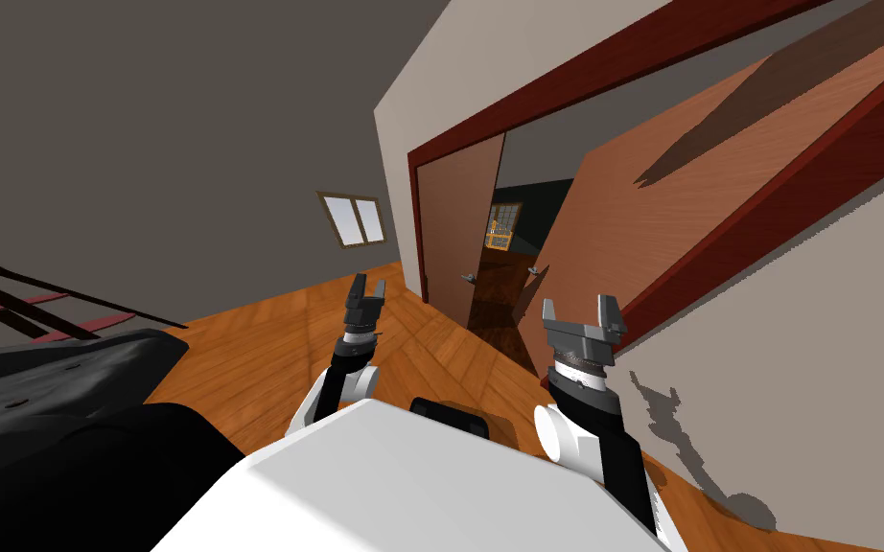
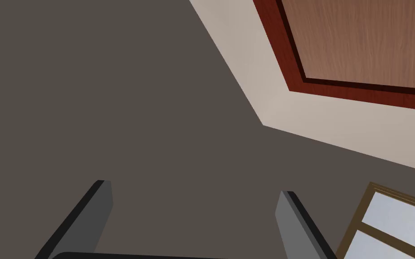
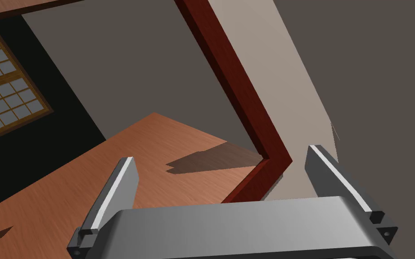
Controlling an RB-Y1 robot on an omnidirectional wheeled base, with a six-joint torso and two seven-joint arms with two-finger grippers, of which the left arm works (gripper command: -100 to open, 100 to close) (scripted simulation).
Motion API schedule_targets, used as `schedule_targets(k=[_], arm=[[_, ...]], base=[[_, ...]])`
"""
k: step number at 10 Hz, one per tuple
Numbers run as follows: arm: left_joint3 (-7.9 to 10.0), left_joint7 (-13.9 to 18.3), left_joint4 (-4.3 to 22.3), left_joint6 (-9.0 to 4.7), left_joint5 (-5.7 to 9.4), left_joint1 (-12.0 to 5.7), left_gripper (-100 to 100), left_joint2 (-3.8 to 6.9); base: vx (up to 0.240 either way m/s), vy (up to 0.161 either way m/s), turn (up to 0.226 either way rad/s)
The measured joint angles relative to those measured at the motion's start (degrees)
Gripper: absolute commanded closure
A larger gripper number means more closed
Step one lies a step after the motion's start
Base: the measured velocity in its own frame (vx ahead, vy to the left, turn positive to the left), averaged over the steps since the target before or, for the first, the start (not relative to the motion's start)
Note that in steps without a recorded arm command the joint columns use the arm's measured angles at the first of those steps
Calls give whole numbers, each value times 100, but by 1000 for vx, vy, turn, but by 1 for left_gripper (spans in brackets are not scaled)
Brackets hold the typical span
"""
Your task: Push the door open
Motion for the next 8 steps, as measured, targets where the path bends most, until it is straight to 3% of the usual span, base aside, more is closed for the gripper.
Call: schedule_targets(k=[8], arm=[[-148, 20, 935, -88, 11, -257, -100, 191]], base=[[123, 7, -50]])
